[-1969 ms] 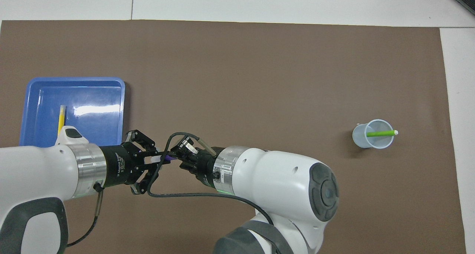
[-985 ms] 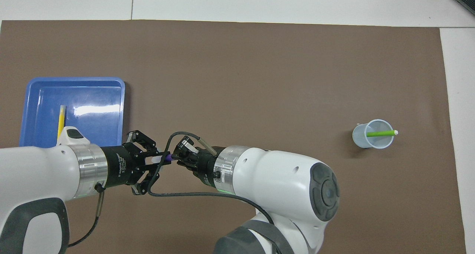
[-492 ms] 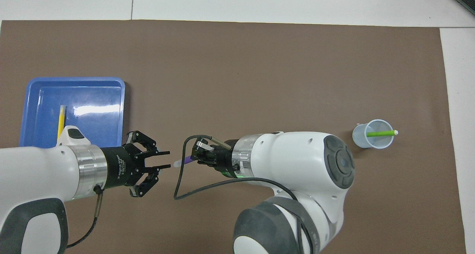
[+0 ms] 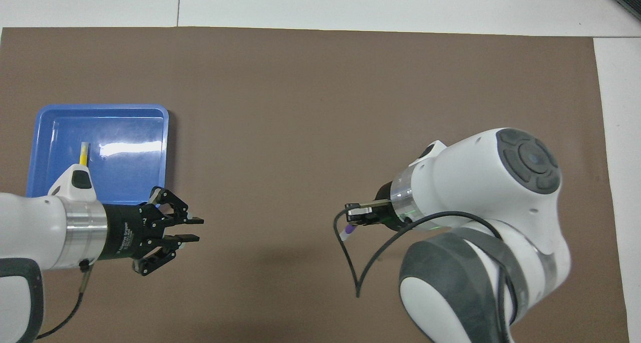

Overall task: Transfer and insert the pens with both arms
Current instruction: 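Open the left gripper while the right gripper pulls the purple pen away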

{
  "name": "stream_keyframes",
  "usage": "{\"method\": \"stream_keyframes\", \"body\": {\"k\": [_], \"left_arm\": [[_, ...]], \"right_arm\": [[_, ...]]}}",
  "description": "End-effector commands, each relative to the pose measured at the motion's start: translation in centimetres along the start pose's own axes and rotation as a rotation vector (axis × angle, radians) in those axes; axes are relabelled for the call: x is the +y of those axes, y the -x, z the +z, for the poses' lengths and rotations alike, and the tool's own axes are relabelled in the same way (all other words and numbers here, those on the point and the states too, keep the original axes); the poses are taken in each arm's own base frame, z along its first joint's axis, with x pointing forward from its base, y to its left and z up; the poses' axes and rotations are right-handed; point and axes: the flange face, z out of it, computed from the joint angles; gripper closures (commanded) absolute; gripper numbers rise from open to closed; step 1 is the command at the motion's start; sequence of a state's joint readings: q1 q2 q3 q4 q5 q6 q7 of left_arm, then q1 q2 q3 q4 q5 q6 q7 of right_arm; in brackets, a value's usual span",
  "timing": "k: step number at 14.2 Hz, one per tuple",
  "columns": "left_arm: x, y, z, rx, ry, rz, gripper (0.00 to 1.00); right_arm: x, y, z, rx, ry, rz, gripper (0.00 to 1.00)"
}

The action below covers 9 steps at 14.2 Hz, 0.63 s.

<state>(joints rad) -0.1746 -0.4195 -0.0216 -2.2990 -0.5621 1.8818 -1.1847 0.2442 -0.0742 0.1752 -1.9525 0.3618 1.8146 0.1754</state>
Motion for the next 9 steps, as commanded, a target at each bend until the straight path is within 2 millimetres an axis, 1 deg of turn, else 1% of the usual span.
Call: {"method": "stream_keyframes", "body": {"k": [1, 3, 4, 6, 7, 8, 9], "left_arm": [[-2.5, -2.4, -1.6, -0.005, -0.036, 0.178, 0.69], [-3.9, -4.4, -2.5, 0.016, -0.099, 0.341, 0.69], [-4.7, -5.6, -3.2, 0.025, -0.132, 0.424, 0.69], [-6.4, -8.3, -4.9, 0.029, -0.178, 0.581, 0.69], [-7.1, -9.7, -6.0, 0.041, -0.19, 0.666, 0.67], [-7.9, -11.1, -7.1, 0.06, -0.202, 0.725, 0.64], [-8.3, -12.1, -7.7, 0.076, -0.218, 0.763, 0.62]], "right_arm": [[4.4, 1.3, -2.6, -0.049, 0.147, -0.226, 0.99], [8.5, 1.3, -4.1, -0.093, 0.249, -0.42, 1.0], [10.4, 1.0, -5.0, -0.112, 0.305, -0.526, 1.0], [13.9, 0.4, -6.3, -0.15, 0.41, -0.702, 1.0], [15.7, 0.0, -6.8, -0.149, 0.445, -0.773, 1.0], [18.0, -0.4, -7.2, -0.136, 0.465, -0.825, 1.0], [20.1, -0.6, -7.0, -0.116, 0.475, -0.866, 1.0]]}}
